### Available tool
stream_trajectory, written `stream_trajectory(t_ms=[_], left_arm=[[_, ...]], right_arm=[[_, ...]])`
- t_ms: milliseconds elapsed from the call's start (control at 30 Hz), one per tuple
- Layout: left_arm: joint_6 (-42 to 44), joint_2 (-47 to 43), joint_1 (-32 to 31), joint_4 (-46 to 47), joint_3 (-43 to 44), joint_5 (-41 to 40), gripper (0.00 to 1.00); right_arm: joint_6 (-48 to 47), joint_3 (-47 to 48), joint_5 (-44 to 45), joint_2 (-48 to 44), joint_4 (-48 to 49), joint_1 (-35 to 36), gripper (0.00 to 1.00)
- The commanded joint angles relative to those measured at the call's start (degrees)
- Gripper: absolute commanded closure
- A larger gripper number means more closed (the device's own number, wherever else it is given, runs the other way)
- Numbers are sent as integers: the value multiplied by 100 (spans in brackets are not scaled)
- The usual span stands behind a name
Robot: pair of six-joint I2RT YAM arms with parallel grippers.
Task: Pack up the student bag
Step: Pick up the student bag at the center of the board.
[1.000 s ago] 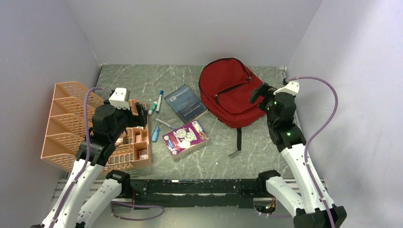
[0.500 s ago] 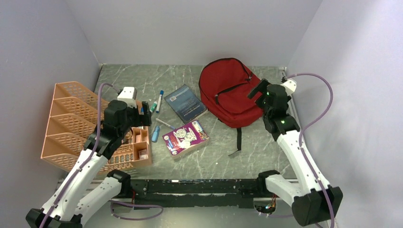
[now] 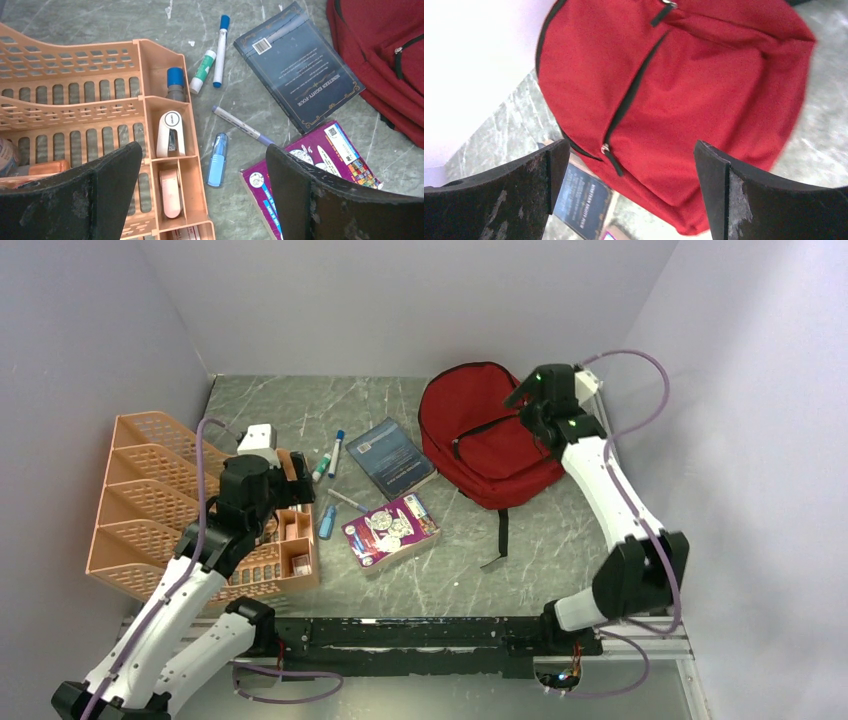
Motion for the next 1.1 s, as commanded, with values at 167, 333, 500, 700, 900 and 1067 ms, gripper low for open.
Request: stream_trajectory(t_ms=[167,333,500,700,900,1067], left_arm=[[-90,214,-53,-167,197,202,2],[-117,240,-49,-210,203,171,2],[-81,353,-52,-141,205,222,2],[-46,476,-51,-90,210,291,2],[-63,504,-48,-52,185,341,2],[-77,613,-48,-144,248,288,2]], right_arm=[[880,1640,-570,1764,-505,285,2],[1552,1568,-450,2105,-336,449,9],[1896,1488,-551,2480,-63,471,17],[2231,1497,-376,2969,106,488,20],[2162,1960,-585,3709,315,479,24],[1949,2337,-520,4149,499,471,30]])
